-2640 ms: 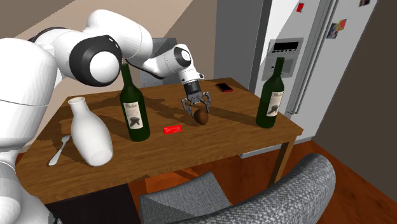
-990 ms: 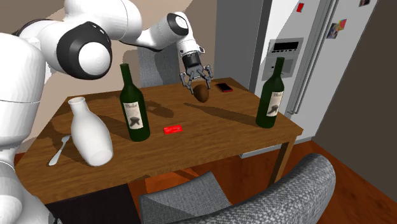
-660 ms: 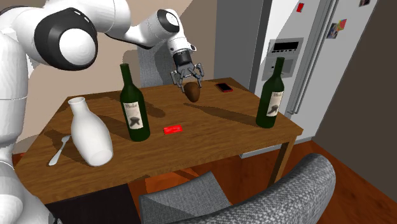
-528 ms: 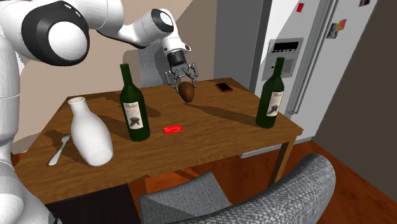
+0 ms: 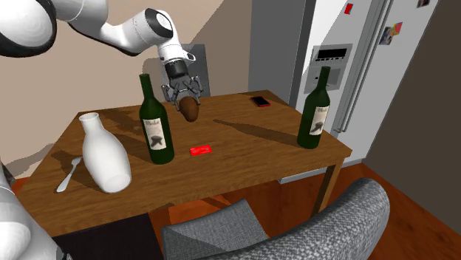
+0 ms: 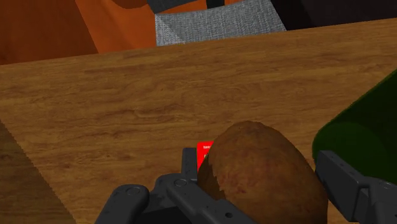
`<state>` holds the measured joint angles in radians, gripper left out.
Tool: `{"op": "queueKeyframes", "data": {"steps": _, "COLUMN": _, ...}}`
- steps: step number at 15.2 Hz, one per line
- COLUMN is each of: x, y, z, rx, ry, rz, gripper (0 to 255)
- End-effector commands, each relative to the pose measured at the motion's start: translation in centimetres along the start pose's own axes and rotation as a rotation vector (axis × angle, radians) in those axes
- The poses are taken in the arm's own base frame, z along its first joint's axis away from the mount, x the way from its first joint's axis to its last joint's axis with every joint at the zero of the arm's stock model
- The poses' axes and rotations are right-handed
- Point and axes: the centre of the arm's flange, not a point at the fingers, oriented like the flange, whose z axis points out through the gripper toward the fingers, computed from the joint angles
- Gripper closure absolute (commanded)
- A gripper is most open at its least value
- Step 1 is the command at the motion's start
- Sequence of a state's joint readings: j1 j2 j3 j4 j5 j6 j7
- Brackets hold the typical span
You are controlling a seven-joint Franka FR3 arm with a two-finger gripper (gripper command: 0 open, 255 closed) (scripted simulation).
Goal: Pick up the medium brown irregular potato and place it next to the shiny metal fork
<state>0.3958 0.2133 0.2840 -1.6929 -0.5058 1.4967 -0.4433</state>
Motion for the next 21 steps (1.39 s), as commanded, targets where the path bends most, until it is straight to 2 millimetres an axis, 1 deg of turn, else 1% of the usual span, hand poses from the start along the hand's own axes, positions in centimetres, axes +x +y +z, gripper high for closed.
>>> {"op": "queueKeyframes", "data": {"steps": 1, "x": -0.1, "y": -2.6, "z": -0.5, "rx": 0.0, "ry": -0.001, "rz": 0.001, "gripper": 255}}
{"op": "queueKeyframes", "data": {"steps": 18, "x": -1.4, "y": -24.5, "z": -5.2, "rx": 0.0, "ry": -0.001, "rz": 0.001, "gripper": 255}}
{"op": "queueKeyframes", "data": {"steps": 19, "x": -1.5, "y": -26.1, "z": -5.5, "rx": 0.0, "ry": -0.001, "rz": 0.001, "gripper": 255}}
{"op": "queueKeyframes", "data": {"steps": 21, "x": -1.0, "y": -26.3, "z": -4.6, "rx": 0.0, "ry": -0.001, "rz": 0.001, "gripper": 255}}
